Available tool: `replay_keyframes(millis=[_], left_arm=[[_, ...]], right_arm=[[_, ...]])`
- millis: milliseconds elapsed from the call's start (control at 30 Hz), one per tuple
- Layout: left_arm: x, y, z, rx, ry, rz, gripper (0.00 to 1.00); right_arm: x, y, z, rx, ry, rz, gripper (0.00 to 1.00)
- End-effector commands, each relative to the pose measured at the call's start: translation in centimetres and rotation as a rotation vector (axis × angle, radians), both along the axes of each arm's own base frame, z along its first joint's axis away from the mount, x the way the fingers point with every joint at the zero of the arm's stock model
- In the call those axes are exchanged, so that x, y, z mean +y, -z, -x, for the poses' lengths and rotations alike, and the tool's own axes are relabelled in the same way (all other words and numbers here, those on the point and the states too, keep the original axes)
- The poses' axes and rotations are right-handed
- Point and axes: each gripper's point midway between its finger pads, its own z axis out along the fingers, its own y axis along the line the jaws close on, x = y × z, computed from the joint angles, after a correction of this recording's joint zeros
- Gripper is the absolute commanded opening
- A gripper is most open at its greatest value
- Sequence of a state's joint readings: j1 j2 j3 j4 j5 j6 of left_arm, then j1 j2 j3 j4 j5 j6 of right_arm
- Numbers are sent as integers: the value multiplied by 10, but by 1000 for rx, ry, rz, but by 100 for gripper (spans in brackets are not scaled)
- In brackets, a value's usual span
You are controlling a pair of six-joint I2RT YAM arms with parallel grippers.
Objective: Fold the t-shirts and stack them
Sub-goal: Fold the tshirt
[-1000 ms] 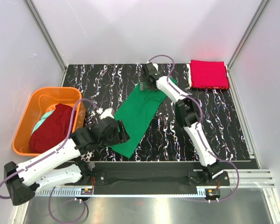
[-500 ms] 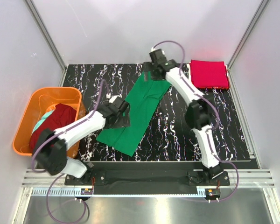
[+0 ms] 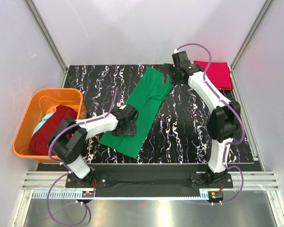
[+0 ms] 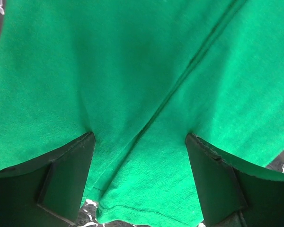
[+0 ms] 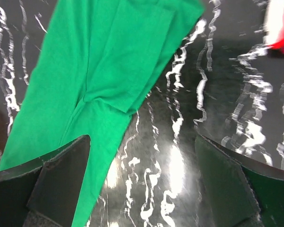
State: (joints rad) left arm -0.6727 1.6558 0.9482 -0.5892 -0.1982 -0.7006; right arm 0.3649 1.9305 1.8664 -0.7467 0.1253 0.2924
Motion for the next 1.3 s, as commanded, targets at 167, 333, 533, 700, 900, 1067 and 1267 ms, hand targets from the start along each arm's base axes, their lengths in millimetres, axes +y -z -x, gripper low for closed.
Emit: replay_keyframes(millis=[167,333,533,700,900,1067,1267], left_arm=[[-87,18,84,184,42,277,82],[-126,-3,105,203,72,385,82],[-150,-50,100,147,131,522,81],[-140,-94,80,27,156,524,81],[-105,-128,63,-87,116,555,81],[-65,-156,44,-209,19,597,81],[-43,-172,35,-310,-10,625,82]], right_arm=[[35,66,-69,-11,-28,1,100],[53,80,-101,-57,-74,48,100],[73,115,-107,-35,-131,83,95],[87,137,-107,-27,-154,94,88],[101,178,-114,37,-143,66,86],[110,183,-130,25,-112,-52,87],[136,159,-139,-22,-154,-216,90]])
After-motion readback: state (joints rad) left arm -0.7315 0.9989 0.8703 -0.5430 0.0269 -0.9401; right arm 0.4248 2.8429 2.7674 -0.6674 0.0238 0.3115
